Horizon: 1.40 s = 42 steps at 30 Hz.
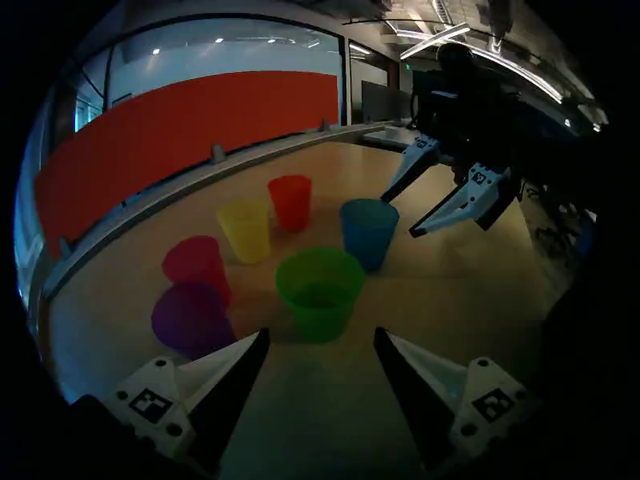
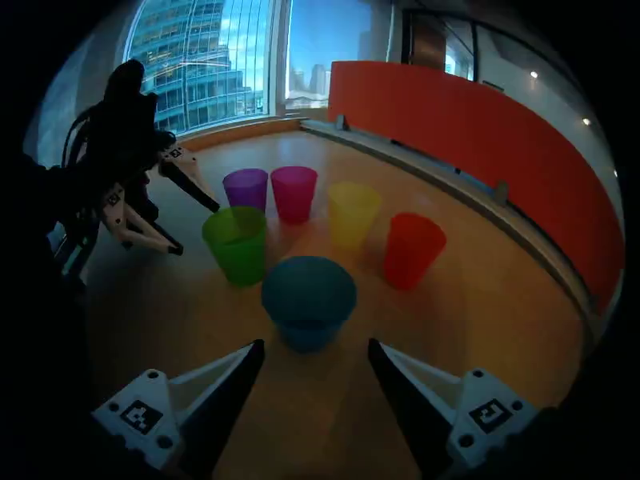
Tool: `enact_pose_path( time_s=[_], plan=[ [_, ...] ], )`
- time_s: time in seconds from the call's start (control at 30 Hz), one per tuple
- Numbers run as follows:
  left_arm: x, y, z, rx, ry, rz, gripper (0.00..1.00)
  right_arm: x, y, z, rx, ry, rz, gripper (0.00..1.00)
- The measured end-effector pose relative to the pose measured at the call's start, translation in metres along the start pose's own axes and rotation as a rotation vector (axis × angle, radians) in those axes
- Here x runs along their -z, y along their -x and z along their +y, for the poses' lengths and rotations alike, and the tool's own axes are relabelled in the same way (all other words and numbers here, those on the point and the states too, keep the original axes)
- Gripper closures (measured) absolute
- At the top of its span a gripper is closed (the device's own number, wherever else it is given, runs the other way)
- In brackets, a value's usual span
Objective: Pour water
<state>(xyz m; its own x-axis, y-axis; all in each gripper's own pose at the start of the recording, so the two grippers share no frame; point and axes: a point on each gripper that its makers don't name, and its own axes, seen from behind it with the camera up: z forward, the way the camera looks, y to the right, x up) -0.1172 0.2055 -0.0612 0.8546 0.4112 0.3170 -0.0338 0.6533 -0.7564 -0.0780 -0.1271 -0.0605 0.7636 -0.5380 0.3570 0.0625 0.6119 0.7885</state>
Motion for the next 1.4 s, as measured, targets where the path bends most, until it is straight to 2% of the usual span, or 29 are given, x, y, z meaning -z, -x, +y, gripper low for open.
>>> enact_pose_path(
  time_s=[0.2, 0.5, 0.67, 0.9, 1.17, 1.4],
  plan=[
    [0.015, 0.000, -0.012, 0.021, -0.051, 0.016, 0.03, 0.018, 0.006, 0.003, -0.019, 0.040, 0.020, 0.00],
    [0.034, -0.002, -0.033, 0.061, -0.147, 0.056, 0.03, 0.030, 0.007, 0.010, -0.081, 0.100, 0.049, 0.00],
    [0.047, -0.001, -0.050, 0.087, -0.219, 0.081, 0.03, 0.036, 0.004, 0.017, -0.116, 0.145, 0.079, 0.00],
    [0.067, -0.001, -0.083, 0.167, -0.349, 0.149, 0.03, 0.042, 0.005, 0.033, -0.167, 0.235, 0.106, 0.00],
    [0.084, -0.004, -0.107, 0.195, -0.464, 0.209, 0.03, 0.049, 0.002, 0.046, -0.227, 0.335, 0.160, 0.00],
    [0.094, -0.016, -0.123, 0.247, -0.521, 0.280, 0.03, 0.054, -0.010, 0.060, -0.271, 0.413, 0.226, 0.00]
  ],
)
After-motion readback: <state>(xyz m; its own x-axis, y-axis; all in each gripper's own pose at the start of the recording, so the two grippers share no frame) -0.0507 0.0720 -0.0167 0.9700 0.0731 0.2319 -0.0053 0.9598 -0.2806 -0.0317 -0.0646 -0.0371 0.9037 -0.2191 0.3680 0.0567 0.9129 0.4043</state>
